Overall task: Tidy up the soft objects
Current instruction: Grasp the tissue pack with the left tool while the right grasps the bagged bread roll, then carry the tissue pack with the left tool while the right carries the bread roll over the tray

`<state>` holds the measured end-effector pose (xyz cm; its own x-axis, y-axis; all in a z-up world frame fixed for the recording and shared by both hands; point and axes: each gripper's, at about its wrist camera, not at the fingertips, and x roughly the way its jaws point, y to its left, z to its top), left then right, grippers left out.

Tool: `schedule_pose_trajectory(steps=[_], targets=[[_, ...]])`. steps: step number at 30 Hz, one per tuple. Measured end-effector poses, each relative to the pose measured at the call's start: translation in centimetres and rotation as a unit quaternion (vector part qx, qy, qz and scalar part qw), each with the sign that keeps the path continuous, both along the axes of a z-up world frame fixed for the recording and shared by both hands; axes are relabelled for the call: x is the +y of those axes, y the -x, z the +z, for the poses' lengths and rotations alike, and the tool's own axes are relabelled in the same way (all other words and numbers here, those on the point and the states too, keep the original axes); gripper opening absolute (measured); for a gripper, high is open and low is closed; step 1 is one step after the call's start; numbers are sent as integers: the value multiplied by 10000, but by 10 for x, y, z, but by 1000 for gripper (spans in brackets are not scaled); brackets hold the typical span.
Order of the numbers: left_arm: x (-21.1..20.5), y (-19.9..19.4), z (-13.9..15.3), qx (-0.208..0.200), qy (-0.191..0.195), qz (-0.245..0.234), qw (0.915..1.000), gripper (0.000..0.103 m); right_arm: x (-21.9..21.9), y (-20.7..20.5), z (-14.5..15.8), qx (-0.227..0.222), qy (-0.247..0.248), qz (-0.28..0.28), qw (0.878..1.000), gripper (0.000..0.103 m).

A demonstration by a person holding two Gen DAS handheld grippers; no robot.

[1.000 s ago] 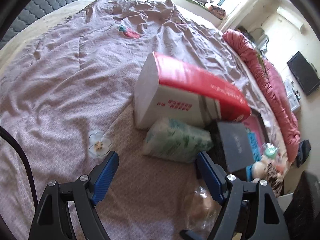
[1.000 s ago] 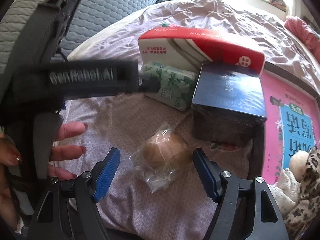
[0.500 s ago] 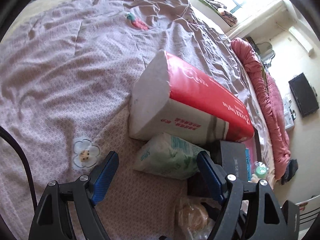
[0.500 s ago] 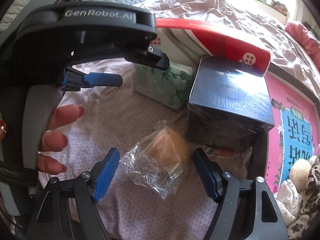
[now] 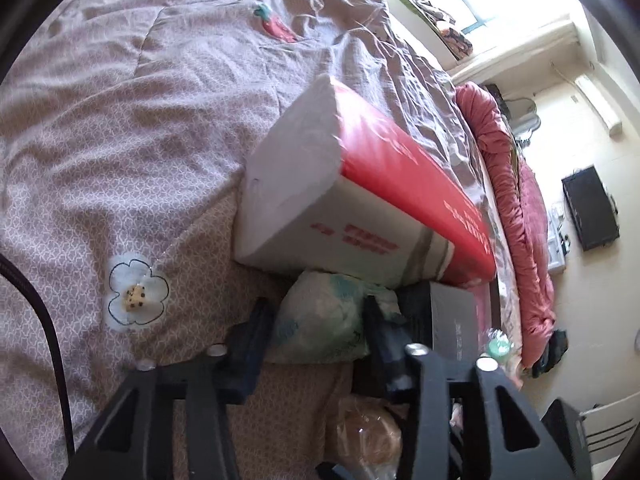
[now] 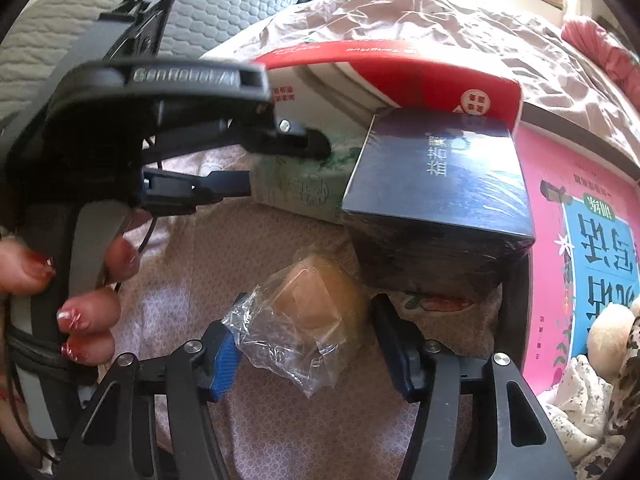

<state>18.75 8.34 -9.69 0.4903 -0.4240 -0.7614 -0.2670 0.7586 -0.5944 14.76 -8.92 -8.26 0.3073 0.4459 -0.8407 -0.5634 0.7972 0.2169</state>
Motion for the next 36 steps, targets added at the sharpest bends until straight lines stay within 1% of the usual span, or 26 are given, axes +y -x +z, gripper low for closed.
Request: schedule_pose_trajectory(steps=[2,6,8,11,15,17,19,22,25,28,32,36], targets=[[0,4,5,-77,-48,-8,10000,37,-2,1,3,12,-68,-3,10000,59],[1,16,15,-160,-87,26,9998,36,-9,8,13,19,-230,-8,9997,58],[2,25,24,-232,-199,62,9995,36,-11,12,21,2,-329,0,9995,58],[1,37,40,-345,-325,62,9989,36,-18,20,36,-69,-529,-33,9986,58],[-4,54,67,-503,-569,64,9971,36,-38,24,62,-196,-909,-252,9954,58],[-10,60,82,-629,-575,22,9964,36,-53,26,76,-280,-1092,-411,9928,58],[-18,66,96,-756,-559,-37,9956,36,-69,30,88,-365,-1190,-552,9907,58],[-35,72,112,-887,-653,-142,9938,36,-93,32,103,-491,-1334,-810,9865,58],[-52,76,125,-993,-647,-248,9926,36,-120,32,117,-647,-1435,-1068,9817,58],[-75,78,136,-1071,-740,-426,9906,36,-147,33,129,-778,-1511,-1303,9768,58],[-106,78,144,-1150,-798,-693,9877,36,-178,35,139,-929,-1522,-1595,9709,58],[-133,76,147,-1183,-874,-895,9851,36,-208,37,143,-978,-1587,-1856,9648,58]])
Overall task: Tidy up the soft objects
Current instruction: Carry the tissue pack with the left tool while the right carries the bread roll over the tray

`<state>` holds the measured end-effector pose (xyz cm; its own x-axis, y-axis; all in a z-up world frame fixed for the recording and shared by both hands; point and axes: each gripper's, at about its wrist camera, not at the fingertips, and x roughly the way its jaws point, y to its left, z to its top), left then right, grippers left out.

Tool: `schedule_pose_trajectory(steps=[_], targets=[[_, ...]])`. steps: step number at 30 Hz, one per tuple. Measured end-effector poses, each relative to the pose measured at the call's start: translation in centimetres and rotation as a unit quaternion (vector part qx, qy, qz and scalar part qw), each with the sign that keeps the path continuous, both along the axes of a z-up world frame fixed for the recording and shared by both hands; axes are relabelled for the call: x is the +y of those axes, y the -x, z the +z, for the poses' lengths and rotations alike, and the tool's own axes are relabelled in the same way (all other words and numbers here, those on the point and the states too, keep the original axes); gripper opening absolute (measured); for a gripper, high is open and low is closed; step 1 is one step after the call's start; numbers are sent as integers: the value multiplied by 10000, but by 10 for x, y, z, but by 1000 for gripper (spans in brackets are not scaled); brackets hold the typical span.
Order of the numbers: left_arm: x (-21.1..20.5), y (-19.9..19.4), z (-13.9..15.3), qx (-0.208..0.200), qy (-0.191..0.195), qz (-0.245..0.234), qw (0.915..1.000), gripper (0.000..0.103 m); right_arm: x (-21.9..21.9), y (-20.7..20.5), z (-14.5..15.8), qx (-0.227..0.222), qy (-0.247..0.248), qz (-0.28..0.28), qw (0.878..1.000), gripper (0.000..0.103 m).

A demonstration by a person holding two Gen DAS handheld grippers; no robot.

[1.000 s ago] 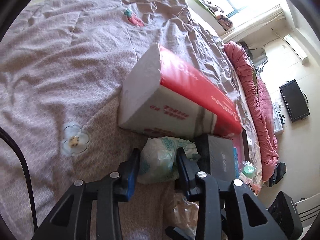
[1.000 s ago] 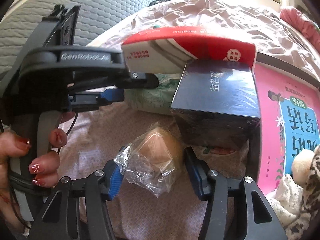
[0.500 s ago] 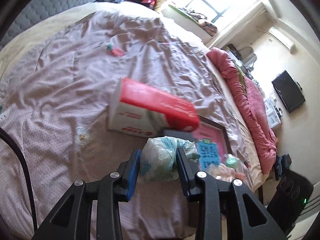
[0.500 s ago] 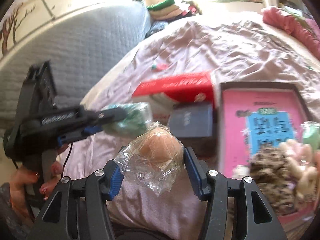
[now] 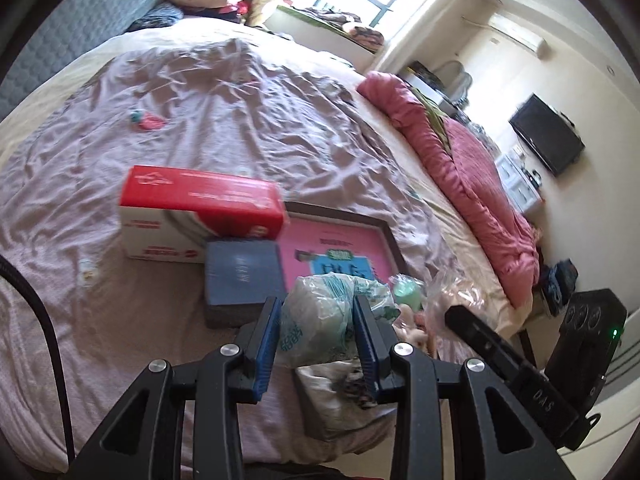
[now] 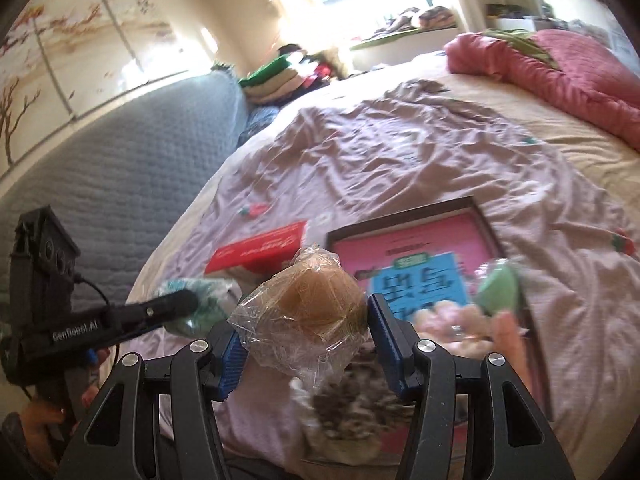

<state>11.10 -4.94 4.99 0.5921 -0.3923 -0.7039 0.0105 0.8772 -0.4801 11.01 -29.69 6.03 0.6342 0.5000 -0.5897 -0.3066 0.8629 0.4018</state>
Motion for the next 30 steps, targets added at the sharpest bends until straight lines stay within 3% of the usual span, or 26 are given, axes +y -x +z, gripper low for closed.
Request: schedule_pose_trajectory(steps=[10,18,30], targets=[[-50,-7,-3,2,-289,-313,9991,36,-46,6,-5,72,-51,-359,9993,58],[-66,-19,-20,106,-618,-212,9978,36,-47,13,-19,231,114,-274,9993,58],[-72,-41,-56,419,-697,-123,9966,36,-46,15,-42,502,335,-149,9981,58]])
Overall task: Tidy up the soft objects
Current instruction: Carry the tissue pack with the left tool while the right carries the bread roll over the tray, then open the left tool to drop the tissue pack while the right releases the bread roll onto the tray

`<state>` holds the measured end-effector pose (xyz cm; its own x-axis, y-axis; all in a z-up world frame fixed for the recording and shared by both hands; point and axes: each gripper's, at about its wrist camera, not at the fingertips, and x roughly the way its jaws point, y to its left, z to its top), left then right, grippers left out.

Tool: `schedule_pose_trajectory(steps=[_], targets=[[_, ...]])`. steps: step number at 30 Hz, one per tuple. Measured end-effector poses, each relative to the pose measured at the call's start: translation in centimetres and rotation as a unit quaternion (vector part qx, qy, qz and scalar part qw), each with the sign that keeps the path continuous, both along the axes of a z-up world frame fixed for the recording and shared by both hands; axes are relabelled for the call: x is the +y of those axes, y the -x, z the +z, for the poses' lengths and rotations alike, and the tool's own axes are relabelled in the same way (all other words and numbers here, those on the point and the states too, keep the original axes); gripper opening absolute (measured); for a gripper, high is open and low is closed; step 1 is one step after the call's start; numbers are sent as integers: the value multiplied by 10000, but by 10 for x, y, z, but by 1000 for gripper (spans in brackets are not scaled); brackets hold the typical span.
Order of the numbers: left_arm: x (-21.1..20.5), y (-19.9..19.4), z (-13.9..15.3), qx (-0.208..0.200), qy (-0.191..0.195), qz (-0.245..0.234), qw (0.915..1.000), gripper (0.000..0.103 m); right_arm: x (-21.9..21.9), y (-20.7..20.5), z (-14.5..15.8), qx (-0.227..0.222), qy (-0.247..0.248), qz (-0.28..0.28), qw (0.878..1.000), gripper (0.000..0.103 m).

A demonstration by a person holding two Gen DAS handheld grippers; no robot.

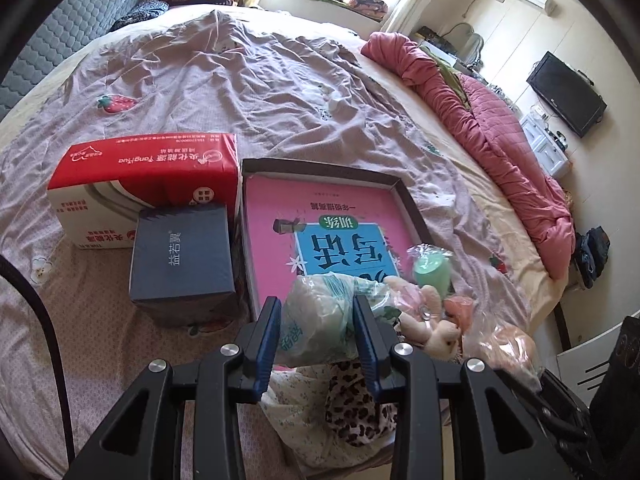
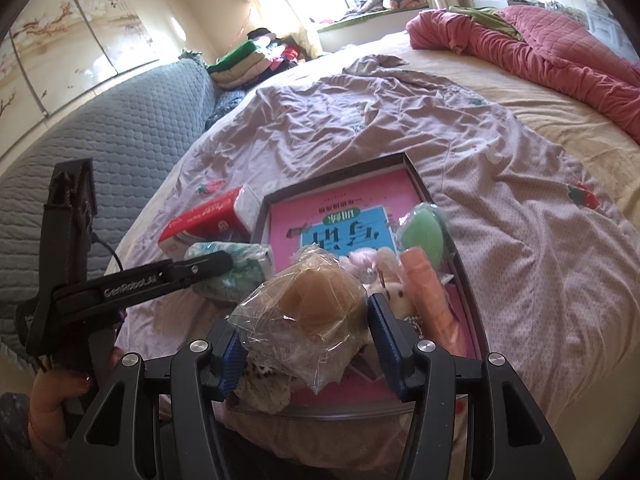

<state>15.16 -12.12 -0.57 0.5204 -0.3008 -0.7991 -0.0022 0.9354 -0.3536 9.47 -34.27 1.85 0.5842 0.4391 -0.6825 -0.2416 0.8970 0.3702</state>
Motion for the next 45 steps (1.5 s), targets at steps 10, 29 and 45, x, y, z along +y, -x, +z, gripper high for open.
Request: schedule_pose_trajectory(steps=[10,29,45], targets=[[-10,-9,-13,-19,-283,-66,9996,36,1,-4,-20,270,165,70,9995,58],[-5,-23,-33,139,-228,-36,9996,37,21,-5,-55,597,789,398,9943,58],[-2,-25,-32,157,16,-116,9998,64,20,-4,-66,402,1276,426,9901,58]])
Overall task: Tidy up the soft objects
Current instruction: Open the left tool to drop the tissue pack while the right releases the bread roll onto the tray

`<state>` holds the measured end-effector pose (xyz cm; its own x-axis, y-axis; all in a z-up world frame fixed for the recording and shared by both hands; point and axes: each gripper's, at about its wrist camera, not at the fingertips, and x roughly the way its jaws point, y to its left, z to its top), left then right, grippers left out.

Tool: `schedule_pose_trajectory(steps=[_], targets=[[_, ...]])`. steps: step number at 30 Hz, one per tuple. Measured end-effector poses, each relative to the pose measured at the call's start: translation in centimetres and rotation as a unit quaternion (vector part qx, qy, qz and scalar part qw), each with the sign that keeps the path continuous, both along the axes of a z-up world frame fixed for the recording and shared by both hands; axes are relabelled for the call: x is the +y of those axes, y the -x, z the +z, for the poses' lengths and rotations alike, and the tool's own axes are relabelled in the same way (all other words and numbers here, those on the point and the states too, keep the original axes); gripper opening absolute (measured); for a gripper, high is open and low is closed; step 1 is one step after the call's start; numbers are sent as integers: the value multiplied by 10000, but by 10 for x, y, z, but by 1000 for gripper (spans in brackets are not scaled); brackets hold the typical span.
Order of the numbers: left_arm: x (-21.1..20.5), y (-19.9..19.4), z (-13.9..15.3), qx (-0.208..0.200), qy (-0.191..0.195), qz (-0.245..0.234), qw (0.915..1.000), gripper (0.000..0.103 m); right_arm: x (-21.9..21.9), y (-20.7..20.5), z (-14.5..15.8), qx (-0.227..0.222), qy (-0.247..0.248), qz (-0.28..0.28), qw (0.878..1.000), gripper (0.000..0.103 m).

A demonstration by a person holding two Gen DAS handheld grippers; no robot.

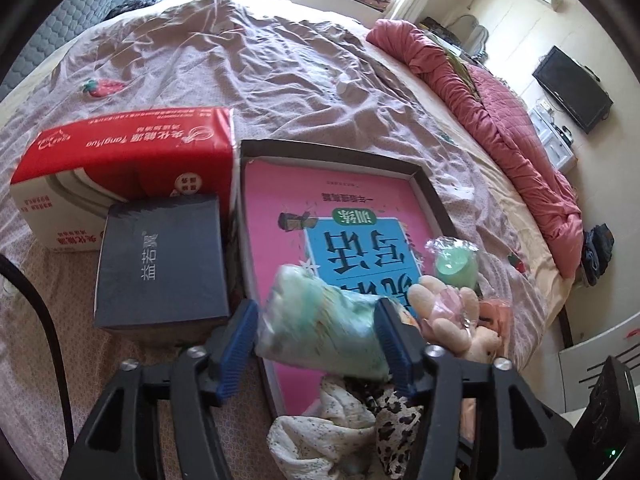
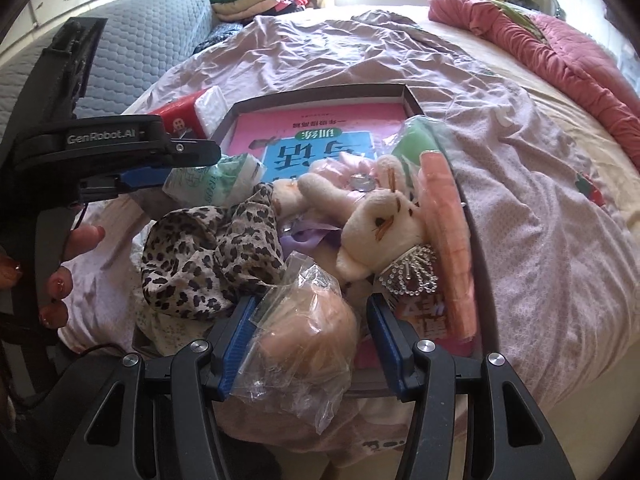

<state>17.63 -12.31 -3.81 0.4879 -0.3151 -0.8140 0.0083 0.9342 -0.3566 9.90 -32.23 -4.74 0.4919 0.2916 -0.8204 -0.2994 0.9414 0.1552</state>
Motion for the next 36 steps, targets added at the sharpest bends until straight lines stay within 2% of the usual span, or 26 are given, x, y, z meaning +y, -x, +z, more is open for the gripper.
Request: schedule_pose_trajectory(steps=[8,20,26,36], targets=[[-7,5,6,-28,-35,-228,9997,71,5,2,3,-6,94,30,10000,62],[4,23,32,-291,-128,-186,9993,77,8,8,22,-229,109,19,9997,73],[12,40,53,-376,-341,-152,9986,81,9,13,39,-391,17,-70,9992,74],[24,76,79,-389,-770,-77,9962,82,9,26,73,-567,-324,-234,9976,76]])
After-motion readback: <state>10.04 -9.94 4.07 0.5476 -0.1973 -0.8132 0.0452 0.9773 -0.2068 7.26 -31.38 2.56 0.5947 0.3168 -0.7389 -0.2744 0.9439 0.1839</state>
